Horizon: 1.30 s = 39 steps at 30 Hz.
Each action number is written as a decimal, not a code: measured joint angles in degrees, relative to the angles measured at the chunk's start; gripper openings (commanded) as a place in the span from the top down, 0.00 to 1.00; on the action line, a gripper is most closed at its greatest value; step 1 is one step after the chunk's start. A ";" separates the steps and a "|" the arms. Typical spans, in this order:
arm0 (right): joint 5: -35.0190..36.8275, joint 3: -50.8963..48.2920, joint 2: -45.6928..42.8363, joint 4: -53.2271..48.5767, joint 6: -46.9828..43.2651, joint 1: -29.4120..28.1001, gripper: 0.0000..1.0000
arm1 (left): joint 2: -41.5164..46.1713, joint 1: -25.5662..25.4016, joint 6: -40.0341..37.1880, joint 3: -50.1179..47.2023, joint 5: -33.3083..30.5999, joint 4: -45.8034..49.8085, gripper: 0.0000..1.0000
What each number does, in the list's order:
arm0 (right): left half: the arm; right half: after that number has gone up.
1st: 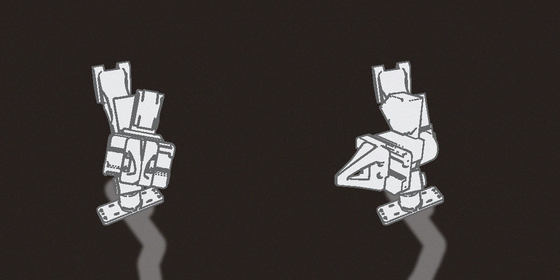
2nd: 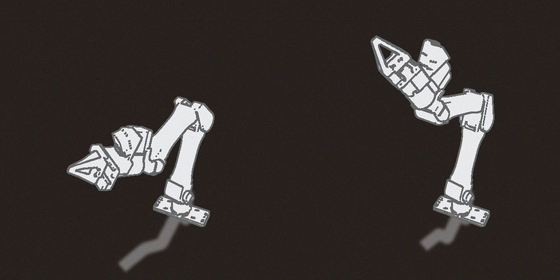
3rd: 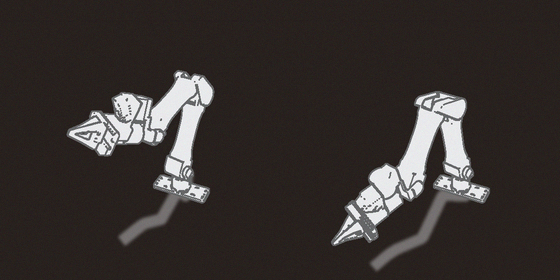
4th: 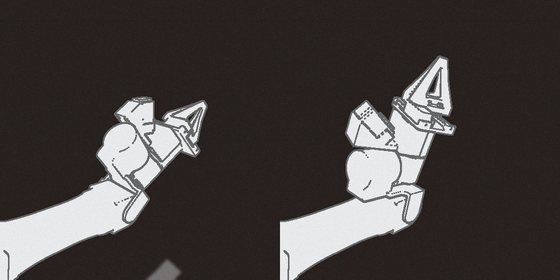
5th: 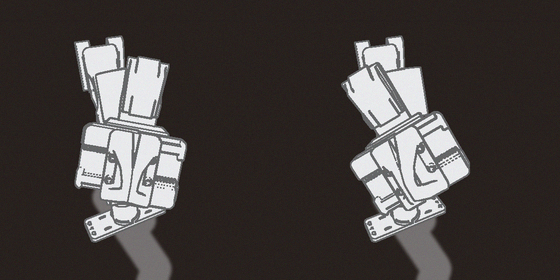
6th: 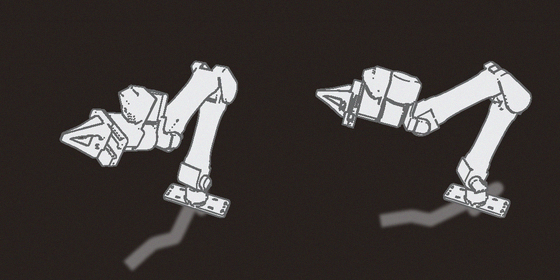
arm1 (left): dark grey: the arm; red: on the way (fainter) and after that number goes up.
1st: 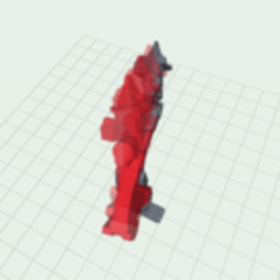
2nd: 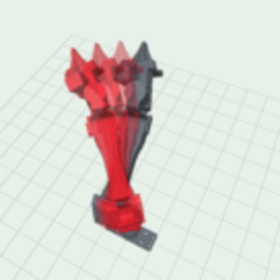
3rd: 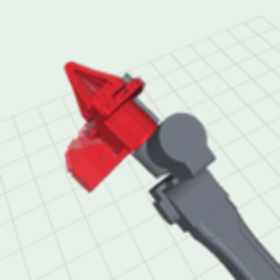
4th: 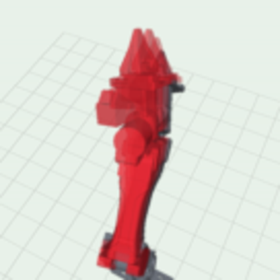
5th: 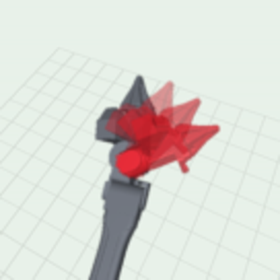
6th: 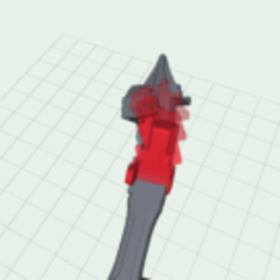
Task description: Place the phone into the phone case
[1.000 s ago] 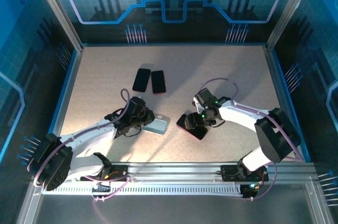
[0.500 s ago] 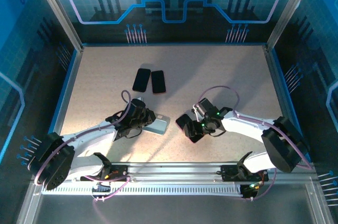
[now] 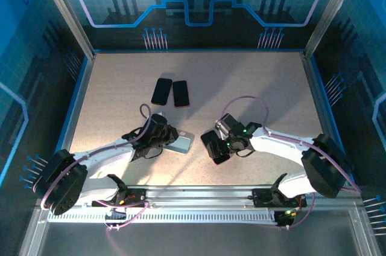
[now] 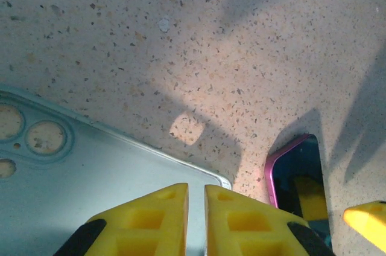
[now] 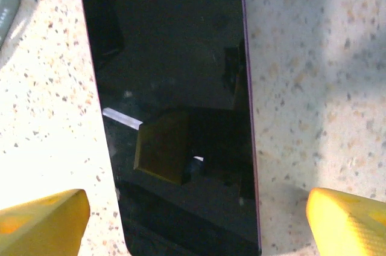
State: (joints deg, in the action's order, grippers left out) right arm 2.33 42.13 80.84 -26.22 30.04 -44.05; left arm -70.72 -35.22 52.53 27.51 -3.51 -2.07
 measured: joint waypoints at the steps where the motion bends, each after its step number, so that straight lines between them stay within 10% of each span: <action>1: 0.31 0.96 1.01 -0.09 -0.61 -0.20 0.05 | -0.11 -0.09 0.00 0.00 -0.09 -0.02 0.85; 14: 2.69 6.67 11.04 -0.61 -5.57 -3.15 0.06 | -0.17 -0.63 0.04 0.00 -1.75 0.00 0.84; 29: 10.40 11.69 16.04 -5.31 -4.92 -8.09 0.36 | -0.11 -0.63 0.02 0.02 -1.90 1.57 0.83; 39: 10.75 11.47 14.80 -5.51 -5.95 -8.13 0.41 | -0.11 -0.83 0.28 0.09 -0.52 1.29 0.54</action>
State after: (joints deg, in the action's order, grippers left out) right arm 13.08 53.60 95.64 -31.73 24.10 -52.18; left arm -70.83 -36.05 52.82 27.59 -4.03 -0.78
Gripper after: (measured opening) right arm 0.649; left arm 0.441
